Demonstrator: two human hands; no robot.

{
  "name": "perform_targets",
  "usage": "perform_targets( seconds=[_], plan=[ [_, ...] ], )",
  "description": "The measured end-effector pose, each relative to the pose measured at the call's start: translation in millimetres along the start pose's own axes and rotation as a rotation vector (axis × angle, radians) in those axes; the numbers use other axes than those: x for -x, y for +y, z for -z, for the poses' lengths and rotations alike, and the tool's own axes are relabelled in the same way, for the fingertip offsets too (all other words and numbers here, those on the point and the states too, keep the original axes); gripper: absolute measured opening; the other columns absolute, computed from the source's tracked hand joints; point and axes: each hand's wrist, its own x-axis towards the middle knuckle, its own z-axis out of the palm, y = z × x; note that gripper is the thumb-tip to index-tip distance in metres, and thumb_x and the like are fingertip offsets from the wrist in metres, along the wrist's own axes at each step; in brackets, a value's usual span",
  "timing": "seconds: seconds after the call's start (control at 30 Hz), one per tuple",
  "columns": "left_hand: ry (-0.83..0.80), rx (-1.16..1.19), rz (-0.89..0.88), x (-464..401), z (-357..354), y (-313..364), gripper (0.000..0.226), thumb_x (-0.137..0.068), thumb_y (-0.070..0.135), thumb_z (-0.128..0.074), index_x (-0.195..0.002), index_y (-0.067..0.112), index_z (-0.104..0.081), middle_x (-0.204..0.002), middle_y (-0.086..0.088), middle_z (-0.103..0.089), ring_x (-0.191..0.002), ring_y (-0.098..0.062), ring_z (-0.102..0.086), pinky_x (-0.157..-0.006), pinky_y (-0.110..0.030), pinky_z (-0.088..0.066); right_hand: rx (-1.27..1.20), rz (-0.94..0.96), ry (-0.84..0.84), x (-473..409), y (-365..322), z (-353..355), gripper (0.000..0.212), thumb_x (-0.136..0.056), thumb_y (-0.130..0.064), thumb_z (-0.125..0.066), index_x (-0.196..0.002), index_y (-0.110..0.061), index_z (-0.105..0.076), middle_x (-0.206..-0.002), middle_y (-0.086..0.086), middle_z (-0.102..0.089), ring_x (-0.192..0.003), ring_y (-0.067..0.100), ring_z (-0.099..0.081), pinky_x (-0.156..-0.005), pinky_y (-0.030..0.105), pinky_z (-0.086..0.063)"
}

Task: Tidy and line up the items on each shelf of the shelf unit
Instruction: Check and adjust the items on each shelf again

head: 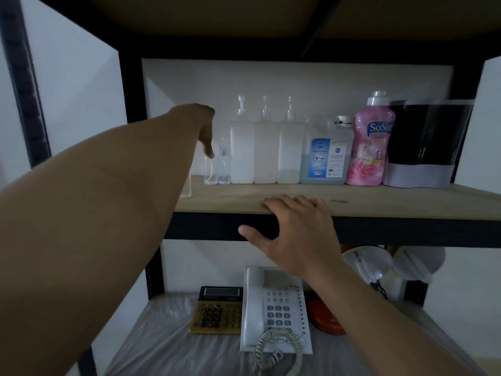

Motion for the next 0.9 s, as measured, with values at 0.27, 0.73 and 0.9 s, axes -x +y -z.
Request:
perform_targets(
  seconds=[0.27,0.73,0.9],
  plan=[
    [0.065,0.161,-0.105,62.3,12.5,-23.6,0.068,-0.082,0.054,-0.076,-0.139,0.023,-0.056,-0.145,-0.002,-0.053,-0.13,-0.025,-0.051,-0.111,-0.041,-0.039,0.069,-0.042,-0.081,-1.1,-16.0,10.4,0.078,-0.087,-0.086,-0.024,-0.128,-0.03,-0.058,-0.127,-0.007,-0.063,-0.115,0.021,-0.055,-0.098,0.046,-0.037],
    [-0.056,0.413,0.106,102.8,-62.7,-81.8,0.094,-0.063,0.058,-0.087,-0.138,0.012,-0.054,-0.094,-0.001,-0.077,-0.111,-0.015,-0.065,-0.103,-0.034,-0.045,0.092,-0.099,-0.06,2.0,-29.7,2.7,0.08,-0.089,-0.084,-0.023,-0.135,-0.028,-0.056,-0.133,-0.004,-0.061,-0.121,0.024,-0.052,-0.105,0.046,-0.03],
    [-0.04,0.487,0.091,83.6,-77.4,-77.9,0.054,-0.068,0.046,-0.09,-0.105,0.011,-0.073,-0.074,0.005,-0.076,-0.08,-0.01,-0.072,-0.083,-0.029,-0.055,0.094,-0.104,-0.005,1.9,-28.8,-2.0,0.08,-0.088,-0.085,-0.023,-0.128,-0.027,-0.062,-0.126,-0.004,-0.066,-0.115,0.024,-0.057,-0.104,0.047,-0.032]
  ],
)
